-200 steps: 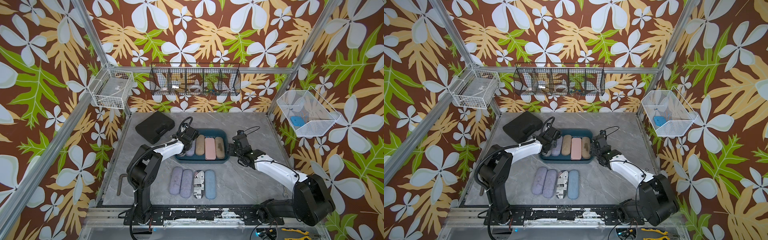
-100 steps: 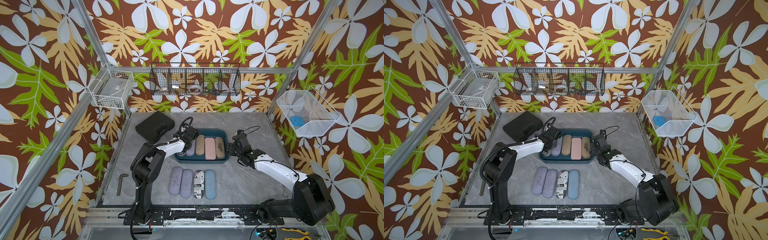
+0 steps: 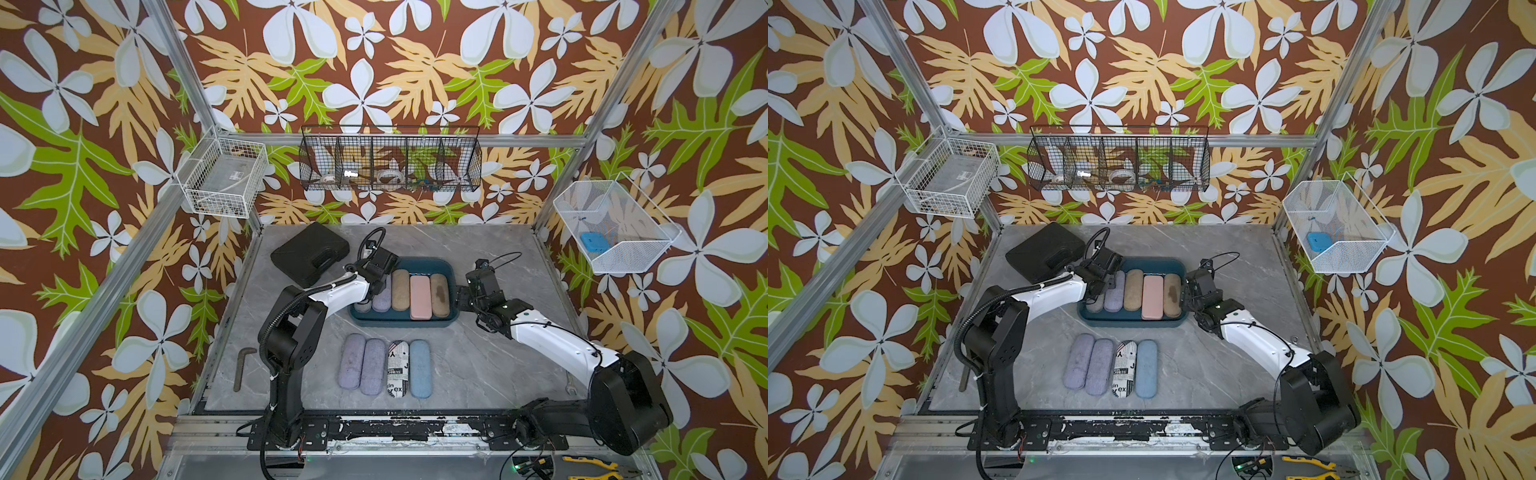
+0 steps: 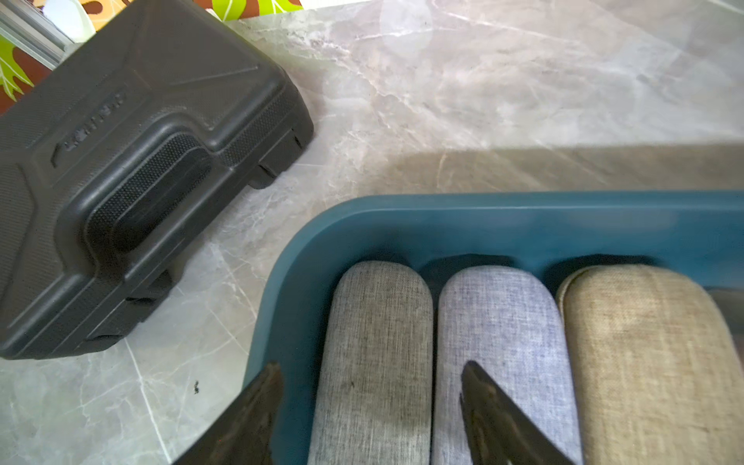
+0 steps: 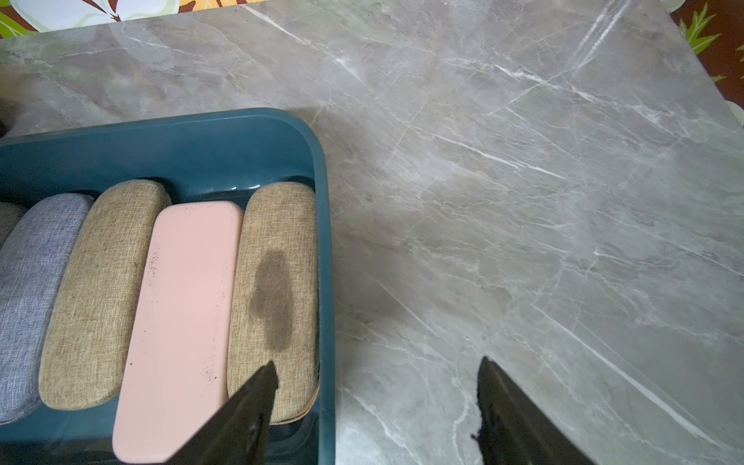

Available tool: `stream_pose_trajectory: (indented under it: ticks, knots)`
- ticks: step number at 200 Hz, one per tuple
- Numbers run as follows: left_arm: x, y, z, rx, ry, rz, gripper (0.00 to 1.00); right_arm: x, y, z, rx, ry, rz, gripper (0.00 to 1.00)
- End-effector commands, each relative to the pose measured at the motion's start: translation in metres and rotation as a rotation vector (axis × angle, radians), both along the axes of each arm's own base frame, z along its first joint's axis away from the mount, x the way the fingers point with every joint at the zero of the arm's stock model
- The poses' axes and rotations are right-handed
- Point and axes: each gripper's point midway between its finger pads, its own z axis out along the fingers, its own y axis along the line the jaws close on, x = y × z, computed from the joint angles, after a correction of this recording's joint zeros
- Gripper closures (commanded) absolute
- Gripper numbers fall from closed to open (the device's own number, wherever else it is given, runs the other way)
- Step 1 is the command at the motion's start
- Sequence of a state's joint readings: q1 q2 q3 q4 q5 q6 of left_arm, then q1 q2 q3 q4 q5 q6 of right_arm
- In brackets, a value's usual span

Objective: Put the glasses cases into the storage boxes
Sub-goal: Place the glasses case in the storage box.

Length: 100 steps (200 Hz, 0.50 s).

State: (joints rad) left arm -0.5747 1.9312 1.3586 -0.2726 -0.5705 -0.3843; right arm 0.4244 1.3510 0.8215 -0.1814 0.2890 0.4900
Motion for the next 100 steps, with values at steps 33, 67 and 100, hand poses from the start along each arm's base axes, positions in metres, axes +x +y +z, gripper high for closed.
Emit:
stream_pose_trajectory:
  ticks: [33,67,100]
  knots:
    - [-0.004,-0.007,0.048,-0.106,-0.071,-0.032,0.28,-0.006,0.004,0.008,0.023,-0.004,0.029,0.22]
    - [-0.013,-0.014,0.081,-0.229,-0.133,-0.064,0.28,-0.024,0.019,0.011,0.087,-0.025,0.095,0.22]
    - [-0.025,-0.018,0.102,-0.337,-0.191,-0.091,0.26,-0.05,0.036,0.007,0.08,0.0,0.144,0.21]
